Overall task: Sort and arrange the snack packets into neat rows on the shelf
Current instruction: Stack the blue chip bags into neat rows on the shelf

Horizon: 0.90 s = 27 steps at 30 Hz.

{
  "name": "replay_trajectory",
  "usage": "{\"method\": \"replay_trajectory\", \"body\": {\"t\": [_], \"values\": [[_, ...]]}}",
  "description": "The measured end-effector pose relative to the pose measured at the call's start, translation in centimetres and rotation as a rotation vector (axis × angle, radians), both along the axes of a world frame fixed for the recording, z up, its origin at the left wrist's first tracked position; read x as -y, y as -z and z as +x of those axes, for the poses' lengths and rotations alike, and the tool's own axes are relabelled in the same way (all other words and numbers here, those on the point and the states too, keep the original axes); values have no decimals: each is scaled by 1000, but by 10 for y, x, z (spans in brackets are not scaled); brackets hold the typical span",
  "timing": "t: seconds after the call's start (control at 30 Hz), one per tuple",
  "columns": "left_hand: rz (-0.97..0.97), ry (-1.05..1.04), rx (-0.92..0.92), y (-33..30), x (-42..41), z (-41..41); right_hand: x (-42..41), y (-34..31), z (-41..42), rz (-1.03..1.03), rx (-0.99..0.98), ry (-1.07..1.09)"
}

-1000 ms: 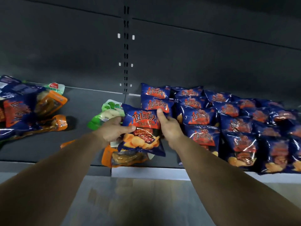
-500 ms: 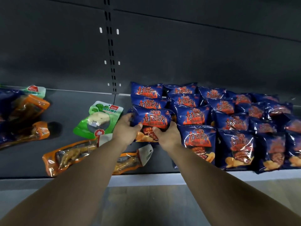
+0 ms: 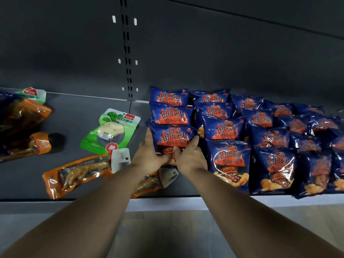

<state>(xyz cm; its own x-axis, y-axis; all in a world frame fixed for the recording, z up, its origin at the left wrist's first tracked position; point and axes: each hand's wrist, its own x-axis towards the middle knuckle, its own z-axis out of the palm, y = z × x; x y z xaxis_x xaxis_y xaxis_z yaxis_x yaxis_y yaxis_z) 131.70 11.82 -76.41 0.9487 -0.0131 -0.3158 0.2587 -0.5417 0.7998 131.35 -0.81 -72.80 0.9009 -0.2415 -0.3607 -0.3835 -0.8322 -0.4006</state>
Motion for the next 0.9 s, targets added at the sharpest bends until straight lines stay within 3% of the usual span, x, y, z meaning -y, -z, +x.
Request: {"method": "replay_trajectory", "body": {"t": [0.47,0.57,0.73,0.9], "values": [[232,48,35,-7,-6,-10,-3,-11,-4,-14,6,-9],[279,65,49,-14,-27,-11,-8,-18,-8,-66,66,-61],[390,-99,119,-24,-70,-25,-15,-24,-13,-222,168,-114],[651,-93,88,-23,-95,-42,-23,-31,-15,-107,320,-132]]}}
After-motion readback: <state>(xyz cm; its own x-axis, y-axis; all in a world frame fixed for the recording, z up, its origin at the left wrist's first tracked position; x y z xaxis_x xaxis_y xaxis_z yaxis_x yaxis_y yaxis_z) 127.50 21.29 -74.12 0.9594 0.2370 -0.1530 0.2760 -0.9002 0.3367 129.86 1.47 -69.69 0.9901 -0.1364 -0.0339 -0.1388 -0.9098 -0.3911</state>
